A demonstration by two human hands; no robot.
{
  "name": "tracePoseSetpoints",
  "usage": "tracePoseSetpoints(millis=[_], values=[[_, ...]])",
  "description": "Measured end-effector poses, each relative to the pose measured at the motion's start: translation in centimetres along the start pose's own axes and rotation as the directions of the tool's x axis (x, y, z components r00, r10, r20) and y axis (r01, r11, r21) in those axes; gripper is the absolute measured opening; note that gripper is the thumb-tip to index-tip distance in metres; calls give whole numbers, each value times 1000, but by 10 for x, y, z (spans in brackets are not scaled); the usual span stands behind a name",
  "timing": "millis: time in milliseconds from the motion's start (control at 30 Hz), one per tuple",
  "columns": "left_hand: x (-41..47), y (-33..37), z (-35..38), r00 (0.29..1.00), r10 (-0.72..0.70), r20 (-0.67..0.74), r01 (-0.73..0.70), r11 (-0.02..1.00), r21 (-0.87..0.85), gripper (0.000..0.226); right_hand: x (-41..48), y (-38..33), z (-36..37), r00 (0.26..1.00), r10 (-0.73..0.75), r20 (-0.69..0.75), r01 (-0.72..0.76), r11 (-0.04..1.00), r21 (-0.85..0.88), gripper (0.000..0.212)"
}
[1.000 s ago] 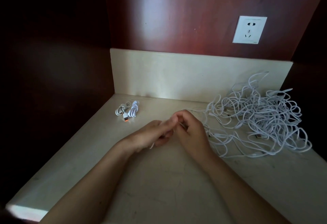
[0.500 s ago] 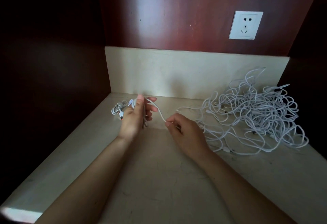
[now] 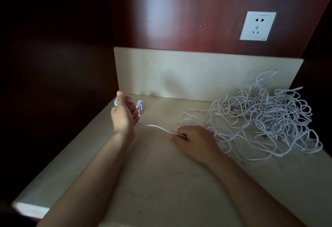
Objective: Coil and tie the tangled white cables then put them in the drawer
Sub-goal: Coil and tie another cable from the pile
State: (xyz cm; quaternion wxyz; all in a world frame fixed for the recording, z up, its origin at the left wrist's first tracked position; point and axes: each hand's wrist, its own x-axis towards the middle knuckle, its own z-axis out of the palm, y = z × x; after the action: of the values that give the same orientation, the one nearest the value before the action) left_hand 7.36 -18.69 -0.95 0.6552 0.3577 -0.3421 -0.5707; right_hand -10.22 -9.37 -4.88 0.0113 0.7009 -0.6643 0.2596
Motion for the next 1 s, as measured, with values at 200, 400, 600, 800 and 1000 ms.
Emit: tracePoseSetpoints(millis=[200,400,600,800,1000], values=[[-7,-12,9,978,-41,205,4,984,175,39,-5,-2,-3,1000,-2,-26,5,995,99,27],[-6,-21,9,857,-136,496,-28,951,308,38,-7,-14,-5,995,77,56,-91,939,331,53],[-18,-17,8,807,-144,573,-247,799,549,42,3,-16,0,963,148,227,-262,723,639,20],[-17,-16,9,821,-126,557,-180,869,461,40,9,-14,2,969,230,95,-214,574,790,29],[-19,-20,5,764,-193,615,-237,804,546,37,10,-11,2,949,315,1,-194,583,789,42]])
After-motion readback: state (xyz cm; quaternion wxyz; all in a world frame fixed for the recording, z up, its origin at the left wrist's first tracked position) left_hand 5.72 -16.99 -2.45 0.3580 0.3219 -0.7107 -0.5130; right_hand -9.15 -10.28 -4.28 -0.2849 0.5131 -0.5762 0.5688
